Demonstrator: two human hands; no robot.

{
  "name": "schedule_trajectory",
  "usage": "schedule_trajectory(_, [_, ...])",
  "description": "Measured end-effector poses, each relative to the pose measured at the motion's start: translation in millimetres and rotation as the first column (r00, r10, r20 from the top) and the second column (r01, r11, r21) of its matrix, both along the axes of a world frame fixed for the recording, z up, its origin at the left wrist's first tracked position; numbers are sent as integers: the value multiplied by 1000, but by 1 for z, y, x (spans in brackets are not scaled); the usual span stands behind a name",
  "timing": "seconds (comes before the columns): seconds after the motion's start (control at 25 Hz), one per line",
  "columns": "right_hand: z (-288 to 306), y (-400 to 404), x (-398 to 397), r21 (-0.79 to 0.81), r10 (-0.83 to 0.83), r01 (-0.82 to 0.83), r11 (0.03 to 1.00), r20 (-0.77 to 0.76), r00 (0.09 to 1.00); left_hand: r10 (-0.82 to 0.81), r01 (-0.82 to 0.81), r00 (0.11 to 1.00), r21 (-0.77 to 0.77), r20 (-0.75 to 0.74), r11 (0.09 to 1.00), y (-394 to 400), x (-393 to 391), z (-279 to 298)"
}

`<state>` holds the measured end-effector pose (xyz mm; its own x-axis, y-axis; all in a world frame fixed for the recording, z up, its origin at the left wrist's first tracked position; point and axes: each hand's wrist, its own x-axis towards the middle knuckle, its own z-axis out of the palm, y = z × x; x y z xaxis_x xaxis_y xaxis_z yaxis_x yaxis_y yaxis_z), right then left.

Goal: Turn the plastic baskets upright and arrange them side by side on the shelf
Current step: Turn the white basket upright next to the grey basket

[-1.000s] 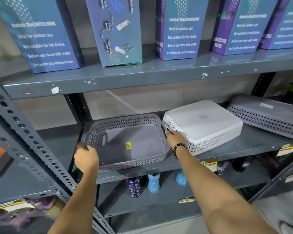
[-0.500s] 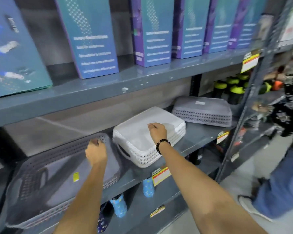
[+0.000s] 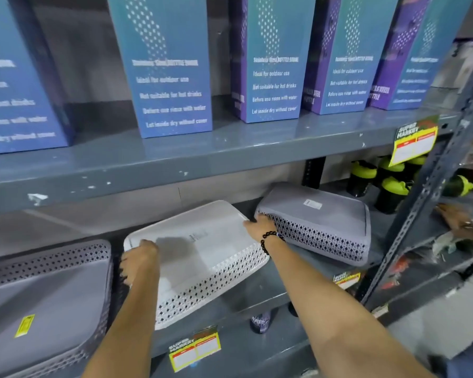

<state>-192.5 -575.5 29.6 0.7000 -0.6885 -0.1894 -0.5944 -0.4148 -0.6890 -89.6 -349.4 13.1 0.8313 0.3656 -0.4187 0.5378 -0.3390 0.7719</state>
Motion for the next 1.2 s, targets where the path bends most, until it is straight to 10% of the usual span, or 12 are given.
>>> schedule_trajectory(0.24, [-6, -10, 11, 121, 145, -131, 984, -118, 982, -39, 41, 997, -20, 71, 999, 1, -6, -17])
schedule_trajectory(0.44, [3, -7, 20, 306, -81, 59, 950, 62, 995, 102, -106, 972, 10, 212, 994, 2, -20, -11])
schedule_trajectory(0.6, [14, -12, 18, 613, -430, 132, 779, 369, 824, 219, -46, 843, -339, 492, 940, 2, -33, 25])
schedule_trajectory(0.84, [-62, -51, 18, 888, -608, 19, 460, 299, 736, 368, -141, 892, -611, 264, 779, 35, -45, 11])
schedule_trajectory(1.2, [-48, -40, -22, 770, -429, 64, 635, 282, 858, 103, 10, 977, -519, 188, 855, 64, -62, 9])
